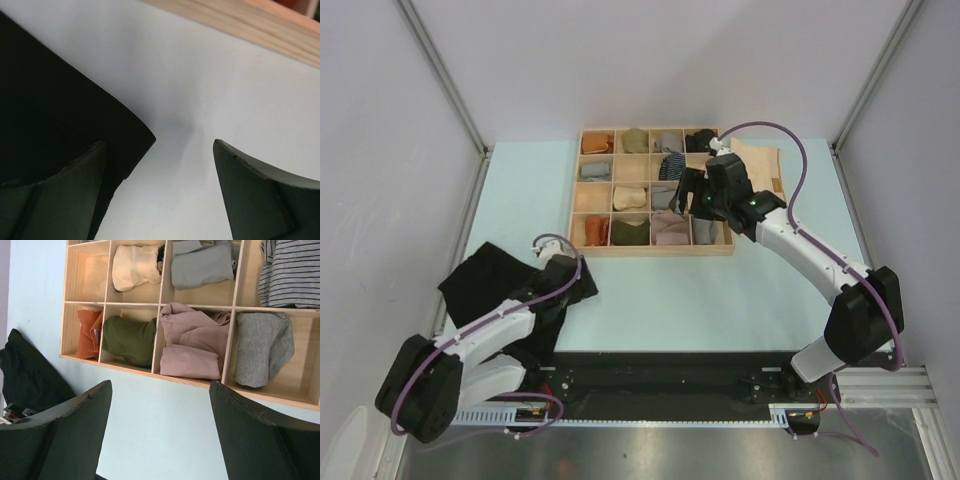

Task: Roll the underwear
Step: Move the underwear to the center of the board.

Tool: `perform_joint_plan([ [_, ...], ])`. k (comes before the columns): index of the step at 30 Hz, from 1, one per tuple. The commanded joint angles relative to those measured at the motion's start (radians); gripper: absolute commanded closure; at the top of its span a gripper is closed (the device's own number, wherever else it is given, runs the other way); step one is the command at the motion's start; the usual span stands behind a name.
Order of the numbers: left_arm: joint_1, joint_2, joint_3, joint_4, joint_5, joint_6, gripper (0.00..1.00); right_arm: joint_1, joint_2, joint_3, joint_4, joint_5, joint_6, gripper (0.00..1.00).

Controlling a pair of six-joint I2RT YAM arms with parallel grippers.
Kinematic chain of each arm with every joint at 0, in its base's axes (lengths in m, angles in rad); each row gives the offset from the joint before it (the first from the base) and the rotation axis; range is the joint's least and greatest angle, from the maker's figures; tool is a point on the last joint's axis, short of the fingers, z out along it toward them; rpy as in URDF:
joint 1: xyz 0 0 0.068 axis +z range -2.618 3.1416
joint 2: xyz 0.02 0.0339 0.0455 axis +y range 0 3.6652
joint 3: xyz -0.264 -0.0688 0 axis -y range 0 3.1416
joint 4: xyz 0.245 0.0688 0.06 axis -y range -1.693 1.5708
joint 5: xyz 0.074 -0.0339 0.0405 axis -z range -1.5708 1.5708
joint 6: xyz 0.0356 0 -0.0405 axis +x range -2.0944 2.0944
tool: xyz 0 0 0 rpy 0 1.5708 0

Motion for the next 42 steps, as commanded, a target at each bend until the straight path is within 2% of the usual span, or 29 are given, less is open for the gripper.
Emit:
perform_joint_plan([
  [1, -0.123, 0.134, -0.006, 0.189, 0.136, -0.088, 0.09, -0.007, -0.047, -0.007, -0.007, -0.013, -0.022, 0.17],
  [3, -0.201, 0.19, 0.036, 0.256, 0.134, -0.095, 0.08, -0.01, -0.053, -0.008, -0.02, -0.013, -0.028, 0.17],
  [8, -0.347, 0.463, 0.24, 0.371, 0.194, -0.094, 0.07, -0.044, -0.079, -0.008, -0.058, -0.017, -0.046, 0.17],
  [10, -0.417, 0.576, 0.361, 0.376, 0.213, -0.066, 0.07, -0.067, -0.099, -0.008, -0.073, -0.022, -0.056, 0.17],
  [13, -0.48, 0.631, 0.486, 0.348, 0.222, -0.045, 0.06, -0.111, -0.125, -0.01, -0.115, -0.071, -0.079, 0.18],
  [18, -0.508, 0.564, 0.521, 0.307, 0.21, -0.023, 0.06, -0.134, -0.157, -0.027, -0.176, -0.066, -0.126, 0.2],
  [20, -0.522, 0.525, 0.505, 0.257, 0.176, 0.01, 0.06, -0.133, -0.151, -0.046, -0.171, -0.101, -0.129, 0.24],
  [23, -0.582, 0.45, 0.476, 0.174, 0.119, 0.029, 0.07, -0.125, -0.129, -0.099, -0.153, -0.149, -0.125, 0.35],
  [24, -0.597, 0.438, 0.469, 0.154, 0.102, 0.029, 0.08, -0.122, -0.116, -0.131, -0.145, -0.158, -0.122, 0.41],
  [27, -0.667, 0.422, 0.47, 0.077, 0.026, 0.02, 0.14, -0.099, -0.091, -0.187, -0.103, -0.213, -0.102, 0.48],
  [32, -0.767, 0.464, 0.467, -0.007, -0.071, -0.055, 0.19, -0.009, -0.044, -0.301, 0.003, -0.319, -0.037, 0.52],
  [38, -0.774, 0.473, 0.449, 0.003, -0.09, -0.097, 0.22, 0.051, 0.068, -0.344, 0.124, -0.312, 0.013, 0.55],
  [42, -0.78, 0.477, 0.459, 0.002, -0.079, -0.1, 0.25, 0.068, 0.131, -0.346, 0.143, -0.3, 0.024, 0.58],
])
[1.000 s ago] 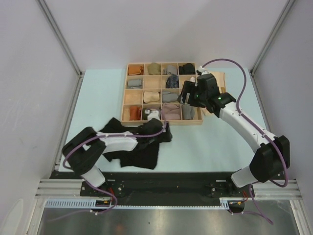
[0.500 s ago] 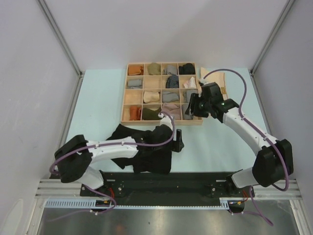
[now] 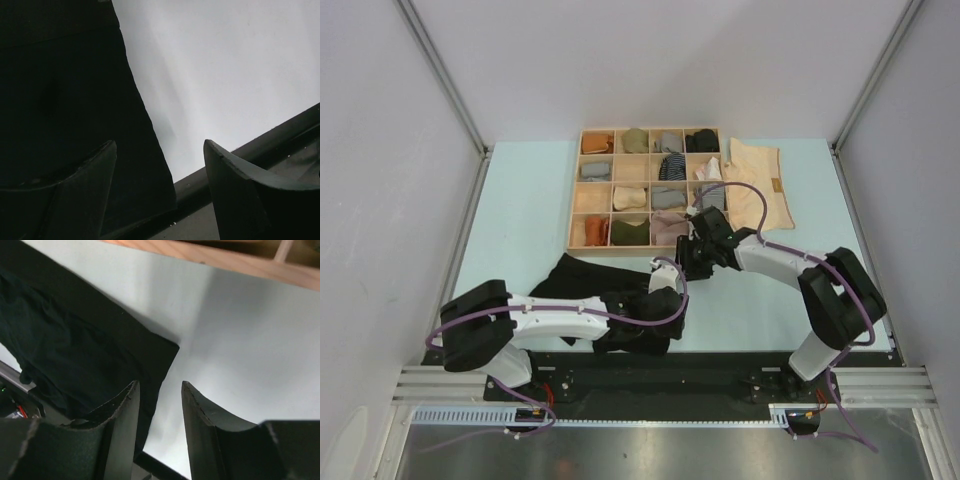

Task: Roll the underwear
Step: Move the underwear to the center of the board.

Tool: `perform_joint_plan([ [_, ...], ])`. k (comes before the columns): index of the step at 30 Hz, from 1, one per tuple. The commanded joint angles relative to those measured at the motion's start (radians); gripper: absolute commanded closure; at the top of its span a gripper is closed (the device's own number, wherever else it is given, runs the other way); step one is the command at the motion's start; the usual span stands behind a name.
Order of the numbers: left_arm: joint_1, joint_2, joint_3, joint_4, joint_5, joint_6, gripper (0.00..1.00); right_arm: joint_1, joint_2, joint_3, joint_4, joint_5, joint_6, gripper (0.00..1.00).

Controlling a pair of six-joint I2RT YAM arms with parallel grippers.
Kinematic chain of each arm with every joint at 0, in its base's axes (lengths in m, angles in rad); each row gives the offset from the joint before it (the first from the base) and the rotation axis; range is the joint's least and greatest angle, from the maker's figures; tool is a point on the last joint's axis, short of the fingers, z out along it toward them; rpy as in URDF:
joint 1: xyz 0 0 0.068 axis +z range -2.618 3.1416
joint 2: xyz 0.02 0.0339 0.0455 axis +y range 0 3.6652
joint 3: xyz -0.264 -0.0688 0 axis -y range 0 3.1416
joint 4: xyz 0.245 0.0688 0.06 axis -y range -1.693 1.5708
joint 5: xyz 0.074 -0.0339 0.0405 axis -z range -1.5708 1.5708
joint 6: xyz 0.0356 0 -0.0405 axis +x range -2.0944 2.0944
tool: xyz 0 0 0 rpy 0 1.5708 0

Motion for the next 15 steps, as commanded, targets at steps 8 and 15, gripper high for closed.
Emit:
perform_joint_plan([
  [8, -0.016, -0.021, 0.02, -0.017, -0.038, -0.037, 0.25, 0.04, 0.083, 0.0, 0.057, 0.058, 0.037, 0.59],
  [15, -0.016, -0.011, 0.027, 0.02, -0.009, 0.006, 0.28, 0.049, 0.126, 0.001, 0.081, 0.065, 0.036, 0.68],
])
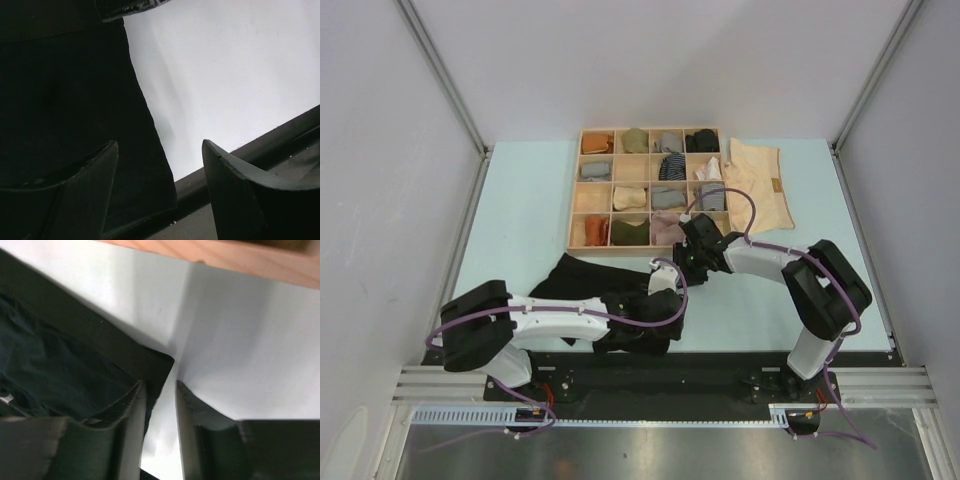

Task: Roll the underwear
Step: Fold the underwear at the center of the board.

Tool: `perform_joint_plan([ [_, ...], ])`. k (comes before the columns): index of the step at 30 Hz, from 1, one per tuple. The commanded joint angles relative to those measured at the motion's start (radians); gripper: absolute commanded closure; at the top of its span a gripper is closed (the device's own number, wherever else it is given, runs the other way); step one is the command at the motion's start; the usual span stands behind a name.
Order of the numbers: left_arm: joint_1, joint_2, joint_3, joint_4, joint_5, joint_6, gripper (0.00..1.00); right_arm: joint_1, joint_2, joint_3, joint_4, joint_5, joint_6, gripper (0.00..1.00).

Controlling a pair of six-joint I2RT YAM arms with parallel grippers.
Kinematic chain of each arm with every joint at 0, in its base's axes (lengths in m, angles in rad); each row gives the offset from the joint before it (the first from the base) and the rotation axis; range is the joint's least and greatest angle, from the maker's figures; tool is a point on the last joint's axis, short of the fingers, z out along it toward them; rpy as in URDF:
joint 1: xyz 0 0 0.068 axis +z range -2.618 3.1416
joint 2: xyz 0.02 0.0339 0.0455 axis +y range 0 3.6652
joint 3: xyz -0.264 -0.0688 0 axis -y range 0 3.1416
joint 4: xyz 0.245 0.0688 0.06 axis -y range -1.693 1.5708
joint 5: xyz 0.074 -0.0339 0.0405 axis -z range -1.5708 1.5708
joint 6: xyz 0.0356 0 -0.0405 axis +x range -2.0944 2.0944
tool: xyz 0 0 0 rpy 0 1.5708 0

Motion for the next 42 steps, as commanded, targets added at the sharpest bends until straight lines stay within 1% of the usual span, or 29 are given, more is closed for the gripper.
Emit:
perform_joint_plan([
  [1, -0.006, -0.002, 0.031, 0.034, 0.016, 0.024, 0.28, 0.009, 0.042, 0.003, 0.034, 0.027, 0.007, 0.72],
  [2, -0.006, 0.015, 0.031, 0.037, 0.033, 0.025, 0.31, 0.007, 0.045, 0.003, 0.034, 0.029, 0.007, 0.76],
  [3, -0.006, 0.025, 0.032, 0.037, 0.042, 0.025, 0.31, 0.009, 0.047, 0.003, 0.031, 0.03, 0.005, 0.85],
  [6, -0.01, 0.059, 0.041, 0.028, 0.054, 0.019, 0.34, 0.004, 0.041, 0.003, 0.014, 0.059, 0.003, 0.94],
  [8, -0.019, 0.076, 0.057, -0.002, 0.047, 0.021, 0.37, 0.001, 0.03, 0.003, 0.005, 0.067, 0.002, 0.97],
  [10, -0.029, 0.101, 0.077, -0.019, 0.034, 0.03, 0.38, -0.005, 0.022, 0.003, 0.003, 0.071, 0.0, 0.97],
  [14, -0.056, 0.13, 0.109, -0.042, 0.015, 0.027, 0.46, -0.016, 0.015, 0.003, 0.002, 0.07, -0.001, 0.98],
  [16, -0.073, 0.145, 0.139, -0.094, -0.019, 0.021, 0.5, -0.018, 0.015, 0.003, 0.0, 0.07, -0.001, 0.98],
  [21, -0.121, 0.17, 0.195, -0.22, -0.091, -0.018, 0.51, -0.028, 0.009, 0.003, 0.003, 0.062, -0.001, 0.98],
  [27, -0.158, 0.197, 0.213, -0.286, -0.124, -0.056, 0.53, -0.039, 0.002, 0.003, 0.009, 0.059, -0.001, 0.98],
  [33, -0.159, 0.211, 0.207, -0.271, -0.125, -0.054, 0.57, -0.041, 0.001, 0.003, 0.009, 0.058, -0.001, 0.99],
  [35, -0.161, 0.213, 0.207, -0.26, -0.124, -0.041, 0.63, -0.041, 0.001, 0.003, 0.011, 0.058, -0.001, 0.99],
  [38, -0.164, 0.216, 0.21, -0.243, -0.118, -0.019, 0.69, -0.041, 0.001, 0.003, 0.009, 0.062, 0.0, 1.0],
  [41, -0.17, 0.228, 0.221, -0.233, -0.108, 0.005, 0.82, -0.044, -0.004, 0.003, 0.008, 0.071, -0.006, 1.0],
  [42, -0.171, 0.234, 0.23, -0.219, -0.105, 0.016, 0.92, -0.045, -0.007, 0.003, 0.005, 0.075, -0.007, 1.0],
])
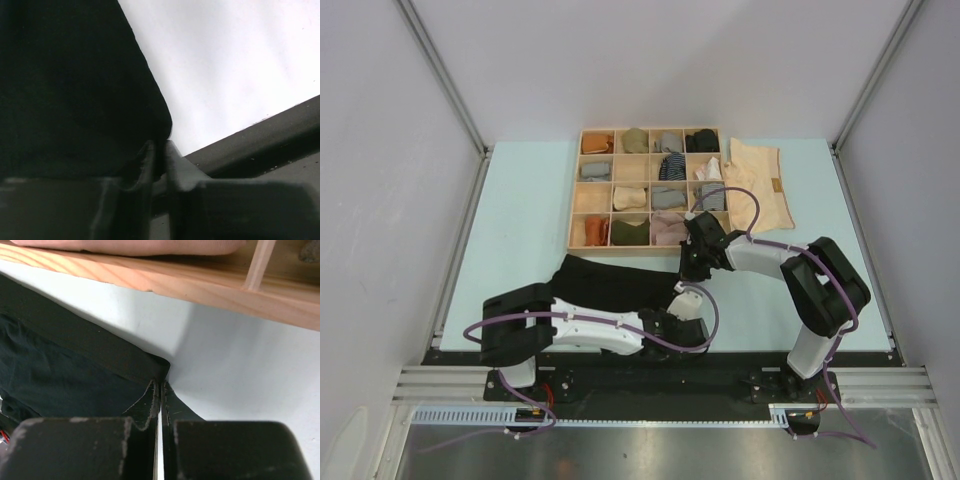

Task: Roll the underwear
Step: Fold the underwear at the center of the board.

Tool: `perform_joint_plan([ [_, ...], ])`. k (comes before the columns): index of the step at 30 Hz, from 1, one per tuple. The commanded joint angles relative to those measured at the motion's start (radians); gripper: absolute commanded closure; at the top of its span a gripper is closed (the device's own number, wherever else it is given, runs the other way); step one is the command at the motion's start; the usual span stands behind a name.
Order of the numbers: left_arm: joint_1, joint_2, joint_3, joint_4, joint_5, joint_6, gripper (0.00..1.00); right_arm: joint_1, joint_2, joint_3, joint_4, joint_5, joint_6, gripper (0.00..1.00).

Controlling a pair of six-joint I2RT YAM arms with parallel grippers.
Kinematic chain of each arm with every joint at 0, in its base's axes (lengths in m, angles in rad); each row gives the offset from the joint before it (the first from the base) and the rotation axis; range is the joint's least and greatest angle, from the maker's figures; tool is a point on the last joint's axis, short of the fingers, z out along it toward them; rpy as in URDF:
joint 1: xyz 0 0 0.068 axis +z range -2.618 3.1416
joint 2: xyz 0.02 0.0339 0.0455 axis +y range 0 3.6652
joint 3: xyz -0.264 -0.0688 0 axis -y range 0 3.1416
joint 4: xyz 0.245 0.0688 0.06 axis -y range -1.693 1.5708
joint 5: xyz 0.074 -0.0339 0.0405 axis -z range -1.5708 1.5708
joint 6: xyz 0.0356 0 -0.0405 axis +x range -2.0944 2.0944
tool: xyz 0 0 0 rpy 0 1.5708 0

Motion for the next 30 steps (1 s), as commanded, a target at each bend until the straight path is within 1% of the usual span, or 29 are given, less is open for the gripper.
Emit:
perform_joint_plan([
  [1, -0.019, 0.023, 0.05, 0.044, -0.003, 0.053, 0.98, -0.012, -0.037, 0.003, -0.012, 0.057, -0.019, 1.0],
  [2, -0.022, 0.026, 0.063, 0.053, -0.004, 0.069, 1.0, -0.013, -0.04, 0.003, -0.015, 0.068, -0.021, 1.0],
  [6, -0.036, 0.025, 0.112, 0.102, 0.01, 0.129, 1.0, -0.038, -0.075, 0.003, -0.054, 0.094, -0.041, 1.0],
  [12, -0.037, 0.032, 0.188, 0.194, 0.074, 0.207, 1.0, -0.097, -0.139, 0.004, -0.139, 0.154, -0.097, 1.0],
  [17, -0.036, 0.071, 0.273, 0.211, 0.12, 0.235, 1.0, -0.117, -0.245, 0.003, -0.232, 0.198, -0.129, 1.0],
  [19, -0.025, 0.048, 0.271, 0.234, 0.131, 0.233, 1.0, -0.122, -0.297, 0.004, -0.273, 0.233, -0.14, 1.0],
  [22, 0.013, -0.021, 0.22, 0.286, 0.157, 0.204, 1.0, -0.124, -0.342, 0.012, -0.316, 0.253, -0.137, 1.0],
  [25, 0.067, -0.099, 0.113, 0.345, 0.207, 0.161, 1.0, -0.107, -0.362, 0.042, -0.347, 0.266, -0.123, 1.0],
  [27, 0.102, -0.17, 0.013, 0.392, 0.235, 0.126, 1.0, -0.073, -0.351, 0.07, -0.35, 0.287, -0.104, 1.0],
  [30, 0.136, -0.254, -0.114, 0.421, 0.228, 0.089, 1.0, -0.035, -0.308, 0.105, -0.345, 0.322, -0.077, 1.0],
])
